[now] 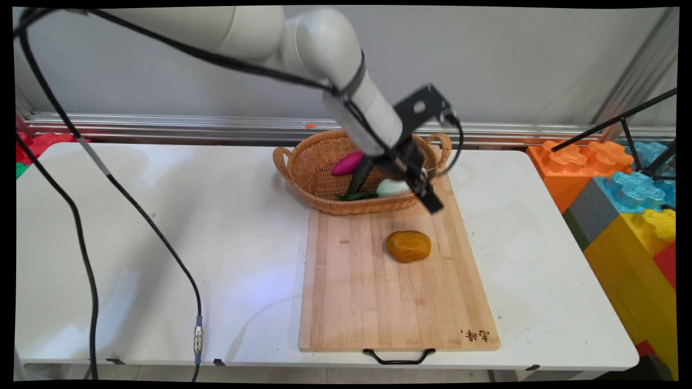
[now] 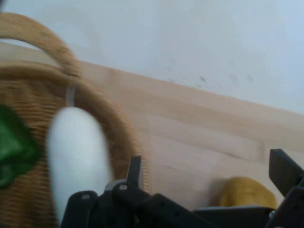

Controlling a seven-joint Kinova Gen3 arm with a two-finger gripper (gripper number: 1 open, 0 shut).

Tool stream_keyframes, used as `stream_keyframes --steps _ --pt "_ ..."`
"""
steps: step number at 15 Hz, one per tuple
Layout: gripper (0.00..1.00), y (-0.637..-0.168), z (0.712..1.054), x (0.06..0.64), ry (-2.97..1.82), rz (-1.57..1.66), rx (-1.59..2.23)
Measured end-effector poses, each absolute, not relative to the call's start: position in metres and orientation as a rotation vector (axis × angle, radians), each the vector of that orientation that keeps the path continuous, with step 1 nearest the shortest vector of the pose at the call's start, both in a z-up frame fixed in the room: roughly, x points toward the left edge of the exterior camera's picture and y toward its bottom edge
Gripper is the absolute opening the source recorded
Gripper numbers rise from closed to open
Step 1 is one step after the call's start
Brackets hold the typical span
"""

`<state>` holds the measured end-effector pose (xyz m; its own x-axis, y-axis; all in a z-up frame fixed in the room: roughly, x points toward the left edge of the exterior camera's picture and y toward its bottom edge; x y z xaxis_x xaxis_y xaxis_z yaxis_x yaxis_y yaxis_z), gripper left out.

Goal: Pick up the cucumber from the vegetable basket

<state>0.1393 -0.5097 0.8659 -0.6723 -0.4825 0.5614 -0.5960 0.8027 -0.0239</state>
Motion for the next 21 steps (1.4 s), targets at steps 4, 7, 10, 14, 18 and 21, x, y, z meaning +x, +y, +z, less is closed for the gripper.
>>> stream_keyframes --steps 4,7,10,14,18,21 --pt "1.00 -0.537 0.894 0.162 -2.344 0.384 0.965" --pt "1.00 -0.561 0.900 0.187 -2.283 0.444 1.114" --pt "1.00 -0.581 0.894 0.204 -2.247 0.466 1.224" --pt "1.00 -0.604 0.876 0.217 -2.217 0.473 1.325" --pt "1.00 -0.621 0.858 0.229 -2.212 0.473 1.410" --pt "1.00 -0.626 0.847 0.233 -2.230 0.454 1.441"
